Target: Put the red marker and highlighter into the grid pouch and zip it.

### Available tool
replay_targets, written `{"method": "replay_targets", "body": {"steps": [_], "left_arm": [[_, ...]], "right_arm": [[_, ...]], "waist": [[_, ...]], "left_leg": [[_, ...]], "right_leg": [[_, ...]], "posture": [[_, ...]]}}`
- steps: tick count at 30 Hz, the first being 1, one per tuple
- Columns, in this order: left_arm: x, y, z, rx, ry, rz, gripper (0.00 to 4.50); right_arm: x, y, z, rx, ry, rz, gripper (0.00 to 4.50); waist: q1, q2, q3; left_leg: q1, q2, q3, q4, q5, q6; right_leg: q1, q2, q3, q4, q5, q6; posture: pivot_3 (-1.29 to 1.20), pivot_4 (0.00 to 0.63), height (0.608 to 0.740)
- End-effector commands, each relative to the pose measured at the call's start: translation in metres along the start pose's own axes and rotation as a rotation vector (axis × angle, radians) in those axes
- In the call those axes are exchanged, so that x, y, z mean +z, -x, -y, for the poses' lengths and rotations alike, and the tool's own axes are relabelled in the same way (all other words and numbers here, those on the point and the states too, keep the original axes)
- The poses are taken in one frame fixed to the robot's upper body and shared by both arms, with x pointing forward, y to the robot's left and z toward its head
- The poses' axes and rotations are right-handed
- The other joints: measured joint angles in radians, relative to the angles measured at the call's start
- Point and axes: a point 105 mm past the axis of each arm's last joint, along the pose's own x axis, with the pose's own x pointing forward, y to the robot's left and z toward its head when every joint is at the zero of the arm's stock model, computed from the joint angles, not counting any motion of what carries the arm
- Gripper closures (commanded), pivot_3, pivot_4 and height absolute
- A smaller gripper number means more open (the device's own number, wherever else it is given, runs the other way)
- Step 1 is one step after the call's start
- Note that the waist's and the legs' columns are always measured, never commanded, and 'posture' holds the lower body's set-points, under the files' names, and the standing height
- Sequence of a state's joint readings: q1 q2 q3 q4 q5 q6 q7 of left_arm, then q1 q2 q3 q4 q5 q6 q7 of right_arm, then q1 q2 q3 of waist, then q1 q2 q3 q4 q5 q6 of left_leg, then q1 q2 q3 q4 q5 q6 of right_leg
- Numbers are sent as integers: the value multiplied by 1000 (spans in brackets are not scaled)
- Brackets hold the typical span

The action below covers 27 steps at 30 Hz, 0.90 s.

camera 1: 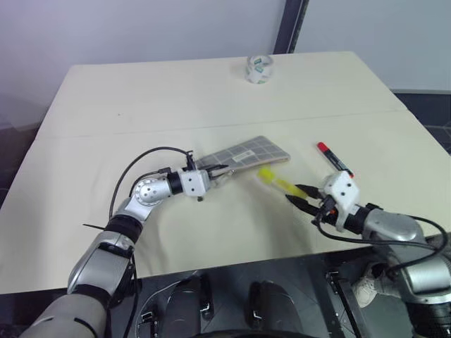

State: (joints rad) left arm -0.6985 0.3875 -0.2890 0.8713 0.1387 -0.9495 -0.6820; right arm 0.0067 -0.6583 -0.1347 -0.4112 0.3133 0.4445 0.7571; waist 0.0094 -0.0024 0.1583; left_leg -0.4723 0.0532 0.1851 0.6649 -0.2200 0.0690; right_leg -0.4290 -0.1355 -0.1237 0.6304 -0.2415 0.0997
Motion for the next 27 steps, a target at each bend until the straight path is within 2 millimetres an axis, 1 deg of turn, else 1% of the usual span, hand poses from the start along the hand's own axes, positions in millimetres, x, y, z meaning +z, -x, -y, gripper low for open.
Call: {"method": "replay_targets", "body": {"steps": [1,8,12,14,16,18,21,24,27], "left_arm": [[4,1,-9,25,-4,25,4500],[8,1,-7,13,-18,42,4500],[8,2,-7,13,-12,44,4500],[7,3,-7,17,-8,38,4500],[5,5,-8,22,-6,28,4500],[5,5,-9,32,0,29,4500],[5,5,-9,37,-1,33,4500],[6,5,-10,37,-4,37,4500],[8,3,-8,23,-13,49,4500]], "right_arm": [[15,3,4,-13,31,56,3600],[8,-4,10,-44,16,37,3600],[1,-5,11,-50,27,10,3600],[0,-3,12,-57,15,15,3600],[5,6,12,-48,3,48,3600],[3,15,11,-41,-4,46,3600],[-1,21,15,-58,-11,34,3600],[-5,23,19,-78,-4,17,3600],[-11,18,23,-93,4,-6,3600]], "waist": [[1,0,0],[1,0,0],[1,0,0],[1,0,0],[2,0,0],[4,0,0],[1,0,0],[0,0,0],[0,0,0]], "left_leg": [[0,0,0,0,0,0],[0,0,0,0,0,0],[0,0,0,0,0,0],[0,0,0,0,0,0],[0,0,0,0,0,0],[0,0,0,0,0,0],[0,0,0,1,0,1],[0,0,0,1,-1,0],[1,0,0,1,-1,0]], "right_leg": [[0,0,0,0,0,0],[-1,0,0,0,0,0],[-1,0,0,0,0,0],[-1,0,0,0,0,0],[-1,0,0,0,0,0],[0,0,0,0,0,0],[1,0,0,0,0,0],[0,0,0,0,0,0],[0,0,0,0,0,0]], "posture": [[0,150,740],[0,150,740],[0,150,740],[0,150,740],[0,150,740],[0,150,740],[0,150,740],[0,150,740],[0,150,740]]}}
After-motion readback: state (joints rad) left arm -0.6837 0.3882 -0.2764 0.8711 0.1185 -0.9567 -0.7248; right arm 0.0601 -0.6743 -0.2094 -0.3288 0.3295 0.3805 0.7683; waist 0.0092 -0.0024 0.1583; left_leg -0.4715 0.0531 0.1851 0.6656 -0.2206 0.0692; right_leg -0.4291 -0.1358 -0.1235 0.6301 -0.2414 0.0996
